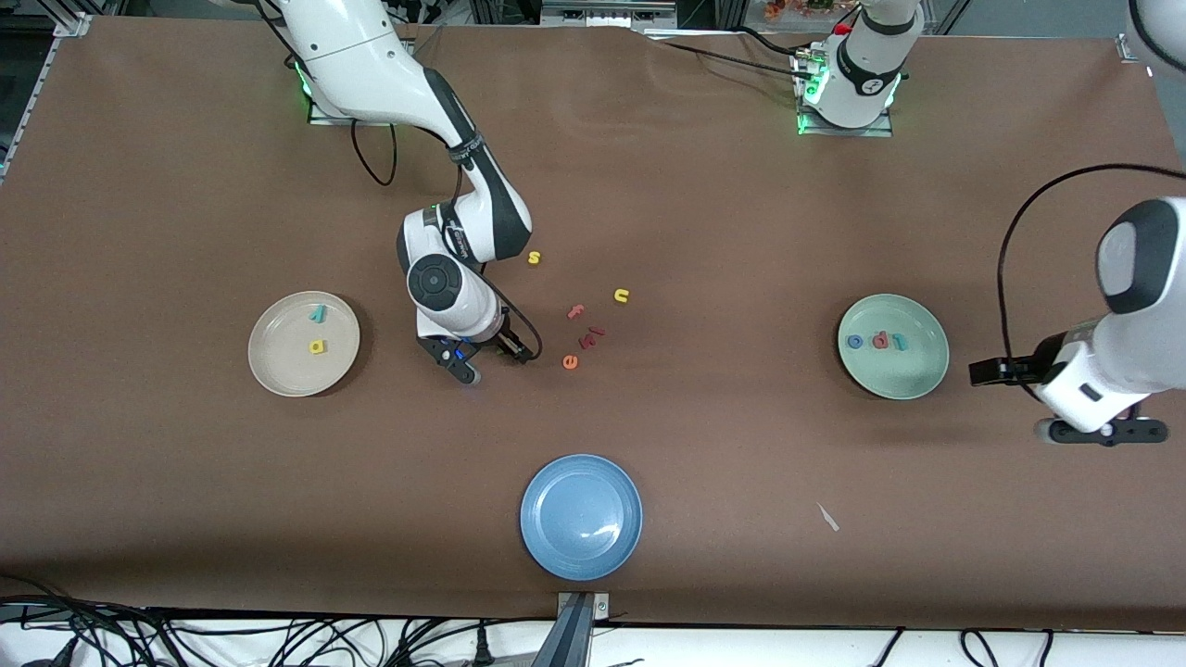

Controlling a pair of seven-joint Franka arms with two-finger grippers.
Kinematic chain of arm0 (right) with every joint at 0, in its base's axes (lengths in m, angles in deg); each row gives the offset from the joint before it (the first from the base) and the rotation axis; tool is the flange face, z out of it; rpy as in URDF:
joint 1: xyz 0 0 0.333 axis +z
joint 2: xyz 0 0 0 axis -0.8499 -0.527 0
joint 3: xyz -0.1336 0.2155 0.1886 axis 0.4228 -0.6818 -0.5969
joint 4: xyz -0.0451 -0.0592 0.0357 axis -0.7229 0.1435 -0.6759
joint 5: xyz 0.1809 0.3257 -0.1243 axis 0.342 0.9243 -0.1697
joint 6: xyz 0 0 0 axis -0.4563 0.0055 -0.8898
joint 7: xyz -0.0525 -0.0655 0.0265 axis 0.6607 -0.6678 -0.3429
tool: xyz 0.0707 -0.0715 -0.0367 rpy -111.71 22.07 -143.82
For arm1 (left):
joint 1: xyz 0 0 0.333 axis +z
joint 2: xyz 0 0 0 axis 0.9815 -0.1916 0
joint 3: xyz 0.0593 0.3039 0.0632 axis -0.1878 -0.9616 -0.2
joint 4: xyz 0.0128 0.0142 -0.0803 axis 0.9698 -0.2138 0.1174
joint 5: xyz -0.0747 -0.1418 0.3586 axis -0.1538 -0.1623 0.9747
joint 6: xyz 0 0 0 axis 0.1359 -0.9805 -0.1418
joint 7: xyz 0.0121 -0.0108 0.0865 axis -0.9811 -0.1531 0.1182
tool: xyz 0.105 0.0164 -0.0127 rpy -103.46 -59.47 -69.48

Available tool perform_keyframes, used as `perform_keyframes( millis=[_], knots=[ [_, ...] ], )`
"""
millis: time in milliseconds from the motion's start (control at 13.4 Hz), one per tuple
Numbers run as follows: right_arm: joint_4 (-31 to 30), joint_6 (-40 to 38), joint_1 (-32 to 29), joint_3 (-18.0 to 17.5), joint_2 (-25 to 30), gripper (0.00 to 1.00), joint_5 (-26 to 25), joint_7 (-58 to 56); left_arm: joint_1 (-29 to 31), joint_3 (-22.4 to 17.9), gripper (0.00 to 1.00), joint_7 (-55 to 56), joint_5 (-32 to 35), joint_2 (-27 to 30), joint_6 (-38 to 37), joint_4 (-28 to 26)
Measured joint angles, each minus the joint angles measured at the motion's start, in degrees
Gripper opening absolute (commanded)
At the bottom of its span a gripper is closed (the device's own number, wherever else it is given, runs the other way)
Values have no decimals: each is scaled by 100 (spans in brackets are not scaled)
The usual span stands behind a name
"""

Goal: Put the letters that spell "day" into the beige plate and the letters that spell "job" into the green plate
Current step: 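Grasp the green b with the right gripper while the left arm withdraws, then place the green b on the beige plate with the right gripper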

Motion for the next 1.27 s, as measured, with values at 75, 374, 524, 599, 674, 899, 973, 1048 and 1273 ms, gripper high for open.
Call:
perform_keyframes(
  millis=[75,374,524,599,674,899,973,1048,1273],
  knots=[
    [-3,0,0,2,4,56,0,5,-1,56,99,3,0,103,-2,103],
    [-17,-1,-2,12,39,46,0,8,-6,162,100,3,-174,402,-6,429],
    [-24,-1,-2,17,42,42,0,9,-4,206,100,3,-278,456,-10,531],
    [-24,-1,-2,20,46,42,0,9,-2,252,100,3,-299,479,-10,556],
    [-24,0,-2,26,47,42,0,9,-2,315,100,3,-302,513,-8,586],
    [-24,13,-3,44,47,40,0,10,-15,598,100,12,-303,813,-277,630],
    [-24,24,-4,58,47,35,0,10,-22,644,100,14,-303,928,-591,630],
    [-24,36,-6,75,47,31,0,9,-24,655,100,14,-303,1003,-900,631],
    [-24,45,-12,93,48,21,0,9,-24,712,100,3,-311,1019,-1137,619]
  ],
)
